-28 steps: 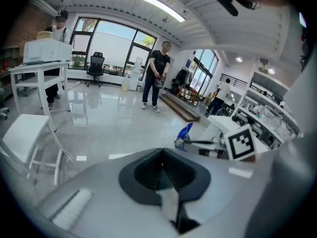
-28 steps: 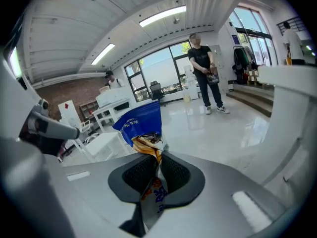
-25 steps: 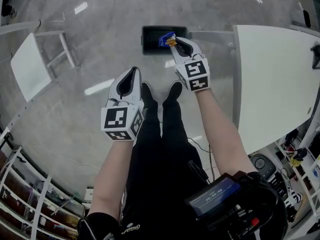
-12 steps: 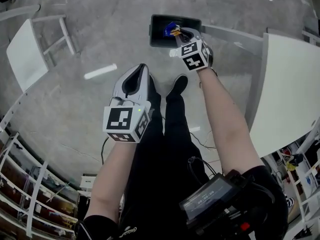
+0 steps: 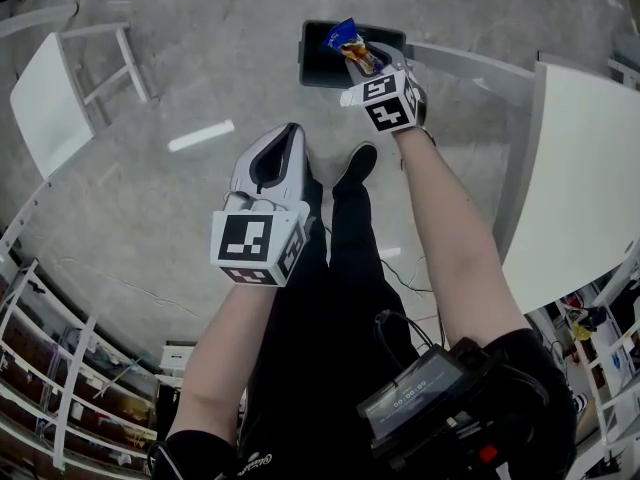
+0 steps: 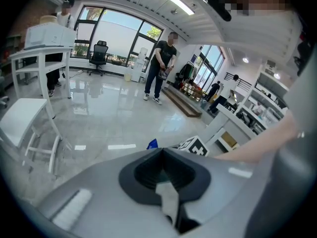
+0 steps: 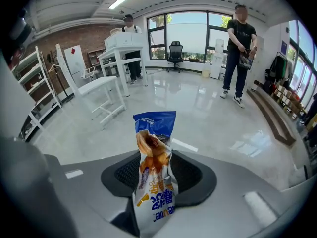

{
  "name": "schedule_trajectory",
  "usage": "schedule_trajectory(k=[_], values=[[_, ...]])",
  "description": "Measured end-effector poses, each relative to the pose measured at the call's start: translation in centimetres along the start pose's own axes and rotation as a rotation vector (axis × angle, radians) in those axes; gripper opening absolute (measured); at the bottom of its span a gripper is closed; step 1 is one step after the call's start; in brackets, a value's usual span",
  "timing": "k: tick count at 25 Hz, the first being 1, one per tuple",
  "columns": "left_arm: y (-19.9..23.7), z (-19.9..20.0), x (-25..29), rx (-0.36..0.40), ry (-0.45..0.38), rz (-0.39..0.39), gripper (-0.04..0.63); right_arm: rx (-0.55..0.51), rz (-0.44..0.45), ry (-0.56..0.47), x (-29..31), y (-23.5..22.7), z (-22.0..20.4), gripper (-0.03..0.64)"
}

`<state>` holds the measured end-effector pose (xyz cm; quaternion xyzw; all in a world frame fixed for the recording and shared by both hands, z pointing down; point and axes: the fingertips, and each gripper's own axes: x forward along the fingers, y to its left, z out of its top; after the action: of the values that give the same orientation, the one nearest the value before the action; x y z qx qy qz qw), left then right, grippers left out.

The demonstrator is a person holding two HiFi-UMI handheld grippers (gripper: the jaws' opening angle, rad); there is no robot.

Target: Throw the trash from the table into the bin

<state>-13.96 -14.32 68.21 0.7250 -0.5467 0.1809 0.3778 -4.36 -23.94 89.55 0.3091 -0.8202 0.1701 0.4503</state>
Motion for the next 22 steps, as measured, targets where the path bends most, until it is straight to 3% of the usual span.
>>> schedule_trajectory(k=[13,19,22], values=[[-1.3,-1.7,-0.2,0.004,0.013,0.004,0.008,-0.006,-0.004,-0.022,-0.4,0.2,-1.0,0.290],[-0.6,-1.2,-0.9,0.009,0.002,0.004,0.009,-0.007,-0.019,-0.041,-1.3,0.7,0.3,0.281],[-0.7,-0.8,-1.0,0.025,-0.016,0.008,0.008,0.023,-0.052,-0.104,-3.6,-0.1,1.7,0.267]])
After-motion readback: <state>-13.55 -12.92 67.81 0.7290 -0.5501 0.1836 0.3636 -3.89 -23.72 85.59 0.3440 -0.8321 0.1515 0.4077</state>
